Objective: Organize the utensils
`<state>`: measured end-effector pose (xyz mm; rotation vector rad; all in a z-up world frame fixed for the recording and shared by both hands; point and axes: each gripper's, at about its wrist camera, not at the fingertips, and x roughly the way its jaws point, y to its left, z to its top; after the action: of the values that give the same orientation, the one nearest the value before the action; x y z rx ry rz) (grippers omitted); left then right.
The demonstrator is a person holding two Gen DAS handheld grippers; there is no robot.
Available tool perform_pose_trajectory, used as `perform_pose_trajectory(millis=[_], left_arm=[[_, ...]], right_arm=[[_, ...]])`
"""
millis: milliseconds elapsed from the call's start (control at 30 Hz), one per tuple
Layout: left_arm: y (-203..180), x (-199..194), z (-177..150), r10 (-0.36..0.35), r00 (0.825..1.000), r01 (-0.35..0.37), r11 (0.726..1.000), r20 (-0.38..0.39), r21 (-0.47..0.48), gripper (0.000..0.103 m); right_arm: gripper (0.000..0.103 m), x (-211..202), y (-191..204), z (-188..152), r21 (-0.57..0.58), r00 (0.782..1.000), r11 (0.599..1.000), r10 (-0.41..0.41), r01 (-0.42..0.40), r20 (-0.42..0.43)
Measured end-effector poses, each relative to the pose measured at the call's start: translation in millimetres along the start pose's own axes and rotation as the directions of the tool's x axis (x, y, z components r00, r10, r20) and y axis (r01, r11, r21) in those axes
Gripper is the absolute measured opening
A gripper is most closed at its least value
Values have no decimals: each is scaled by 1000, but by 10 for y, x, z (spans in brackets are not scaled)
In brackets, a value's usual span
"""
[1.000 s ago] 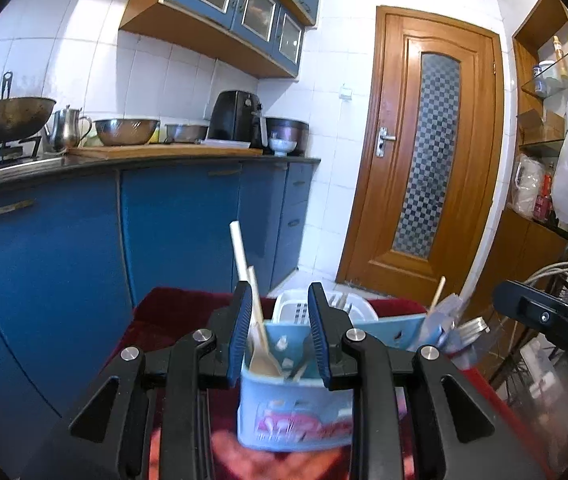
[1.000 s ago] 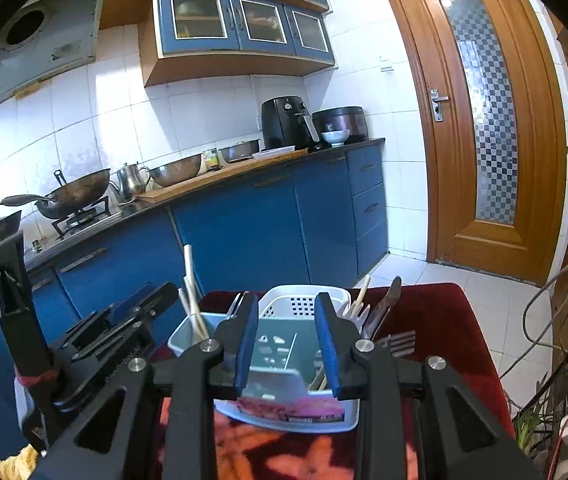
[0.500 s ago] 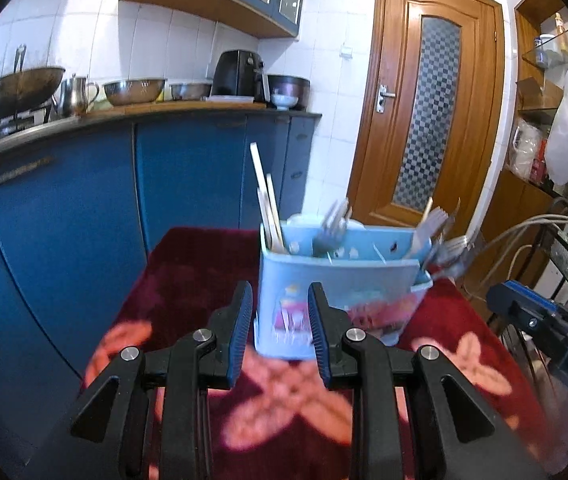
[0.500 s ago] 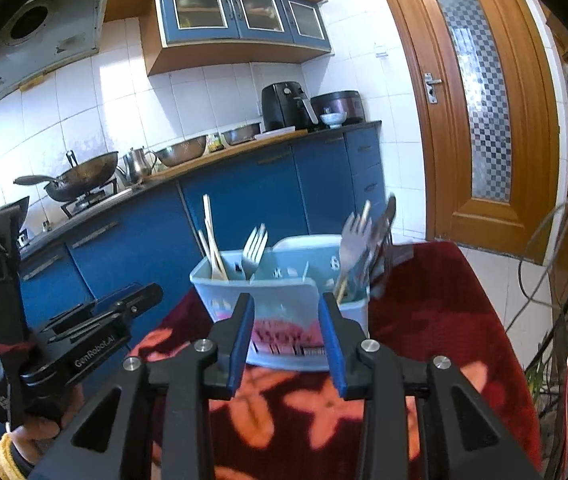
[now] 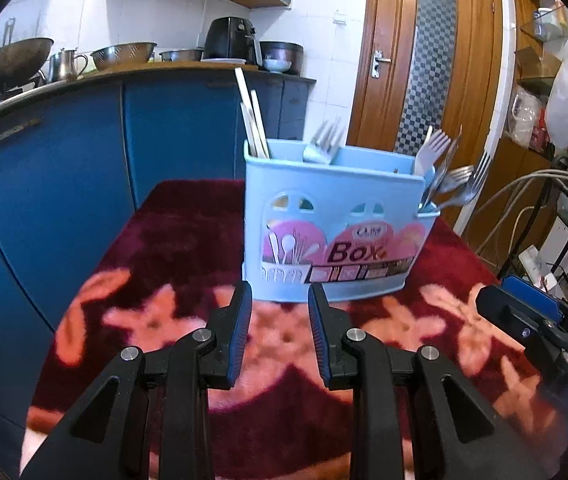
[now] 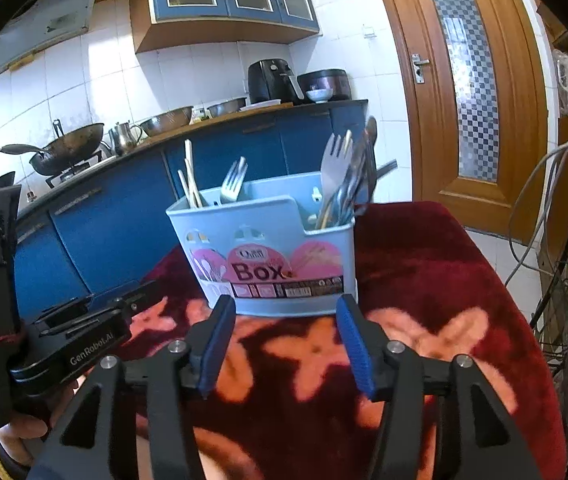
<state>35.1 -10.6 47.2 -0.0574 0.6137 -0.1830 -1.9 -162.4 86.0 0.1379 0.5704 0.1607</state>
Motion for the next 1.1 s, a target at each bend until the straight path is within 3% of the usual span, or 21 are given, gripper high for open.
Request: perform_pose_trajectory(millis=[300,1100], left_arm=[[-10,53,-37,31,999,-32,999,30,18,53],[-22,112,-85,64,997,-65,997,30,34,54]], right_arm=[[69,142,-108,-135,17,999,999,-41,42,-17],[72,203,-172,-210,33,998,997,-64,65,-17]])
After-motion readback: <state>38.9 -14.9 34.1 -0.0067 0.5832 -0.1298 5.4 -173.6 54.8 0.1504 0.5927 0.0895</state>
